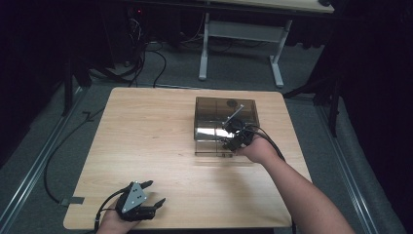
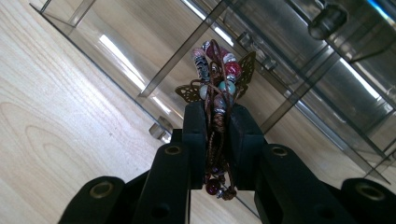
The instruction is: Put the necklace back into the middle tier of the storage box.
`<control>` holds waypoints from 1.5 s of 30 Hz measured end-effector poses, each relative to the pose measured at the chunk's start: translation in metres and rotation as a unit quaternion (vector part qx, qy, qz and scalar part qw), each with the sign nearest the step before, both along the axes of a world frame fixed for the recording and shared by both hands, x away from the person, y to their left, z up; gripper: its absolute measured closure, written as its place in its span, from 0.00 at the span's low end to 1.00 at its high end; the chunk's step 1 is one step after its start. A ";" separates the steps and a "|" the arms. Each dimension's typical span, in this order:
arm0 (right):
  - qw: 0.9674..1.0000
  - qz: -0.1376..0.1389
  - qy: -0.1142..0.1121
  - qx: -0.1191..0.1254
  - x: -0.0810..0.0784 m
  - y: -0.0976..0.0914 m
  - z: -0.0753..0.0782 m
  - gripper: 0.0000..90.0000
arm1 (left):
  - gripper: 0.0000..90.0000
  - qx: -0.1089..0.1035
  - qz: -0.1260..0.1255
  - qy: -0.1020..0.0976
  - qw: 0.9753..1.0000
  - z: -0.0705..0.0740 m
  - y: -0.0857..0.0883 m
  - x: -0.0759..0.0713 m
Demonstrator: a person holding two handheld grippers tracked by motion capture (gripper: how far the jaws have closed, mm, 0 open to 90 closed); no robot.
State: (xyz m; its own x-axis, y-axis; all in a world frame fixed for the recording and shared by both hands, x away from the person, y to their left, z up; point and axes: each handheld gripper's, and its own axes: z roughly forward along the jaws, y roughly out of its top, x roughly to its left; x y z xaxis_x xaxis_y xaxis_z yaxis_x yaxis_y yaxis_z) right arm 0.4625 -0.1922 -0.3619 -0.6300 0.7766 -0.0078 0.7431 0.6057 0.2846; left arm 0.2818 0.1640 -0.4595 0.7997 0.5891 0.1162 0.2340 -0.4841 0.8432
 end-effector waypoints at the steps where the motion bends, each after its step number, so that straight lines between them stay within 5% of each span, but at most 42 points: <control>1: 1.000 -0.003 0.002 0.001 0.000 0.001 -0.001 0.88 | 0.30 0.000 0.000 0.000 1.000 0.000 0.000 0.000; 30: 1.000 -0.001 0.013 0.006 0.009 0.001 -0.021 0.88 | 0.30 0.001 -0.001 0.001 1.000 0.000 0.000 0.000; 39: 1.000 -0.009 0.016 0.011 0.007 0.002 -0.020 0.88 | 0.30 0.000 -0.001 0.001 1.000 0.000 0.000 0.000; 45: 1.000 0.010 0.011 0.017 0.004 0.003 -0.015 0.88 | 0.30 0.002 -0.002 0.002 1.000 0.000 0.000 0.000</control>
State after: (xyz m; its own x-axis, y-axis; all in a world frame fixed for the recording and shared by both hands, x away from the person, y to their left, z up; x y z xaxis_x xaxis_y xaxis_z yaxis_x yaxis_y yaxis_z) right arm 0.4667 -0.1892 -0.3773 -0.6447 0.7637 0.0334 0.7376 0.6101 0.2893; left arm 0.2818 0.1636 -0.4596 0.8018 0.5863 0.1157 0.2352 -0.4877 0.8408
